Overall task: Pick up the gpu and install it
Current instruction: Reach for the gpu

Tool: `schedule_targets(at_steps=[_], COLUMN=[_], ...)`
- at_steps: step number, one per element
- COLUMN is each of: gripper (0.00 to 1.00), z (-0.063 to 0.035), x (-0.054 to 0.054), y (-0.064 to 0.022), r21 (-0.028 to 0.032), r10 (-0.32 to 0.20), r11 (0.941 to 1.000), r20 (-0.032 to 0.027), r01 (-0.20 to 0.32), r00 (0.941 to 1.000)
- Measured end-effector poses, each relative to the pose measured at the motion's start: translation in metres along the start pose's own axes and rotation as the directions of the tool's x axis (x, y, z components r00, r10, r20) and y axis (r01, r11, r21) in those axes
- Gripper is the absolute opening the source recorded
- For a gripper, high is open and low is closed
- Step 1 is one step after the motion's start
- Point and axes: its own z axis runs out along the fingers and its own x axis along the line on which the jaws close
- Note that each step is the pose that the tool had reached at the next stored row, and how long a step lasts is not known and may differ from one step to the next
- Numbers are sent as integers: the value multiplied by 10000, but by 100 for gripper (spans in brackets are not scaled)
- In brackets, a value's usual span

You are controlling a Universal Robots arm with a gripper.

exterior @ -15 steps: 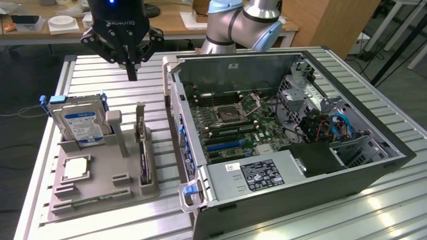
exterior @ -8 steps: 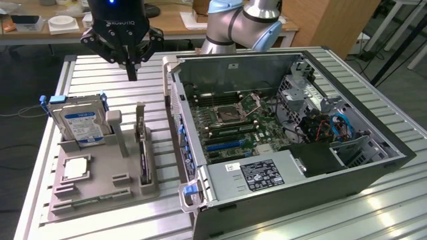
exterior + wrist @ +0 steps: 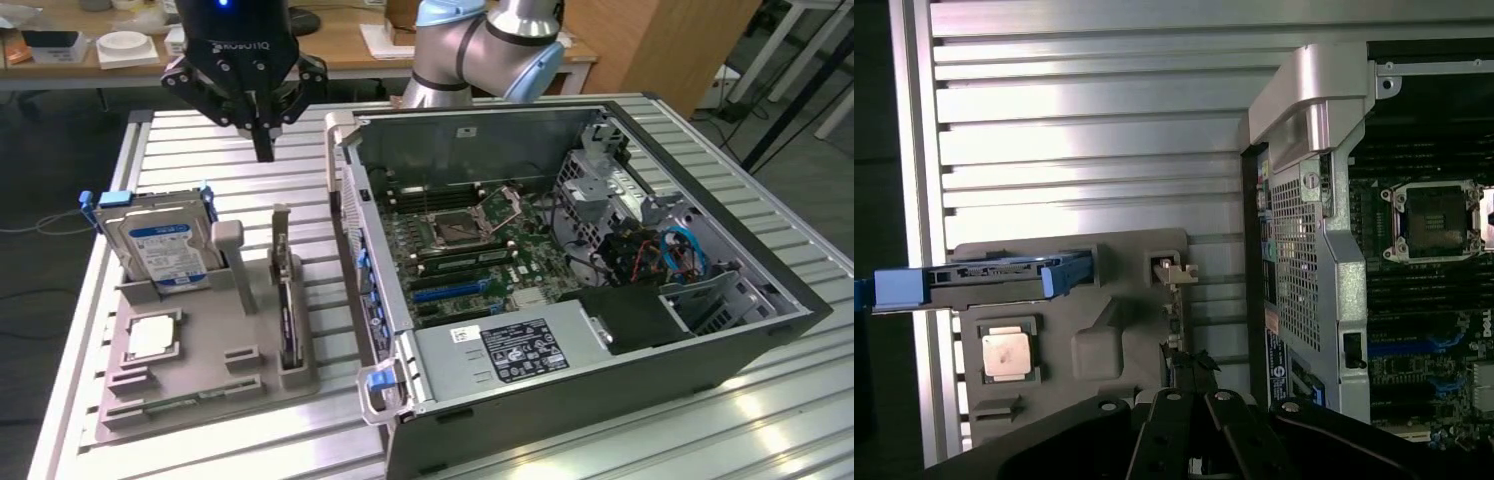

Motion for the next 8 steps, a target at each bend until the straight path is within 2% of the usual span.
schedule_targets(at_steps=[1,2,4,6,7,8], gripper=[16,16,29,29,36,36], z=[0,0,0,0,0,0], x=[0,0,0,0,0,0], y=[0,0,0,0,0,0], r21=[0,0,0,0,0,0], r10=[0,0,0,0,0,0], r11=[10000,10000,10000,10000,10000,10000], r20=[0,0,0,0,0,0], r01=[0,0,0,0,0,0], r00=[10000,10000,10000,10000,10000,10000])
